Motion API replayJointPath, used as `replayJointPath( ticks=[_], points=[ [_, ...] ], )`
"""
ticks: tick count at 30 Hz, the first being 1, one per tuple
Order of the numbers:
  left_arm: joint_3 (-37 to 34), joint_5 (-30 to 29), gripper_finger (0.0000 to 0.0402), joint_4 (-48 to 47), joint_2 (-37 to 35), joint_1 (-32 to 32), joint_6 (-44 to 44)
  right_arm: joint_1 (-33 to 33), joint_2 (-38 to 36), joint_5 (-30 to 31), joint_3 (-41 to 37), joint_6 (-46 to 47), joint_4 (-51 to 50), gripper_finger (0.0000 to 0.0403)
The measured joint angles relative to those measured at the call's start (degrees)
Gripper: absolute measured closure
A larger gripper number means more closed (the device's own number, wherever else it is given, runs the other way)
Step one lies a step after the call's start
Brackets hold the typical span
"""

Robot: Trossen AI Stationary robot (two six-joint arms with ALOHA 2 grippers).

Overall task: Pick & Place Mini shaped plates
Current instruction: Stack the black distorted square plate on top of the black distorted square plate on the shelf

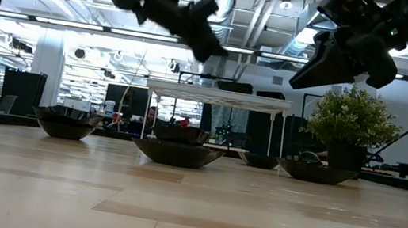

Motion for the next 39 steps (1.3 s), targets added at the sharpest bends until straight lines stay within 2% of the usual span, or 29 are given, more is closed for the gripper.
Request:
replayJointPath(
  ticks=[3,8,10,12,17,22,28,32,39],
  points=[
    [0.2,-2.1,0.035,-5.3,-5.1,-3.7,-3.2,0.0,0.0,0.0,0.0,0.0,-0.1,0.0331],
    [0.2,-2.7,0.0352,-26.3,-14.1,-10.3,-9.4,0.0,0.0,0.0,0.0,0.9,-0.4,0.0331],
    [-0.9,-2.1,0.0352,-31.8,-16.3,-12.9,-12.6,0.0,0.0,-0.1,0.0,1.2,-0.4,0.0331],
    [-4.0,-0.8,0.035,-32.4,-17.8,-15.5,-14.3,0.0,0.0,-0.1,0.0,1.8,-0.4,0.0331],
    [-13.9,0.5,0.0336,-32.0,-18.5,-20.3,-10.1,0.1,0.0,-0.2,0.0,2.3,-0.4,0.0331],
    [-21.3,0.6,0.0316,-18.3,-17.3,-20.6,-16.1,0.1,0.0,-0.2,0.0,3.3,-0.4,0.0331],
    [-22.1,1.7,0.0307,-16.2,-14.3,-18.4,-17.5,0.1,0.0,-0.2,0.0,3.4,-0.3,0.0331],
    [-22.1,6.1,0.0307,-15.1,-10.1,-17.3,-17.9,0.1,0.0,-0.2,0.0,3.4,-0.7,0.0331],
    [-22.1,6.1,0.0307,-14.3,-7.0,-17.5,-18.2,0.1,0.0,-0.2,0.0,3.5,-1.7,0.0331]
  ],
)
